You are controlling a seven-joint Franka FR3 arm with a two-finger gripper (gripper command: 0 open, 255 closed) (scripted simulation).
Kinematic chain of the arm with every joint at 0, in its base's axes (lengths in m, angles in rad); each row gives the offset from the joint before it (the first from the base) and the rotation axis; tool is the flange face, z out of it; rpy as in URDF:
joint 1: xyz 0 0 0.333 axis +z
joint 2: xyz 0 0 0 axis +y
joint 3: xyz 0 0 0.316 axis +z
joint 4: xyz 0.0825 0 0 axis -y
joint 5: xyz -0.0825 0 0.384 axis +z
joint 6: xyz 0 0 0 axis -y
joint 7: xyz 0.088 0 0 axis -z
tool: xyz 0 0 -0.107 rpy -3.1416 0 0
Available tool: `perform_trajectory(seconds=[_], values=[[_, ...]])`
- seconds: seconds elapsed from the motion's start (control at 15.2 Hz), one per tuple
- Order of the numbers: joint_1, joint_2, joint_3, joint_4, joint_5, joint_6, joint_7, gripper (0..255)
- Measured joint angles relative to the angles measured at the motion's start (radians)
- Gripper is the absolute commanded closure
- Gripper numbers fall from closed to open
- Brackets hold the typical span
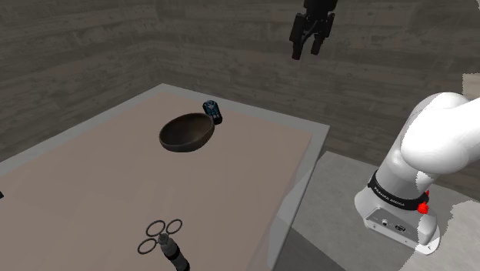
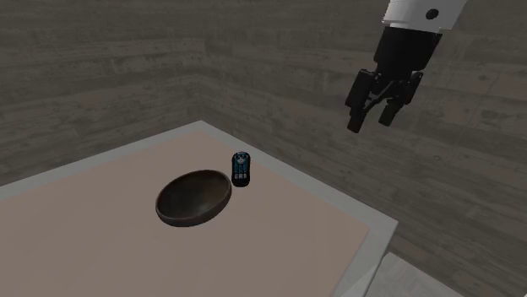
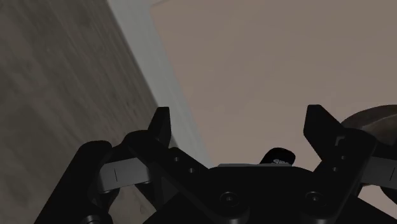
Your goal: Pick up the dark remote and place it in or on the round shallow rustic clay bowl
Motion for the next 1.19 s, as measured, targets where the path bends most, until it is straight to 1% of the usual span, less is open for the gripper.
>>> perform_trajectory(seconds=[0.07,0.2,0.53,0.86,1.19], values=[[0.000,0.000,0.000,0.000,0.000,0.000,0.000,0],[0.001,0.042,0.014,0.004,0.005,0.034,0.017,0],[0.001,0.196,0.062,0.044,0.012,0.135,0.082,0],[0.000,0.390,0.113,0.128,0.006,0.232,0.161,0],[-0.002,0.595,0.149,0.231,-0.022,0.316,0.239,0]])
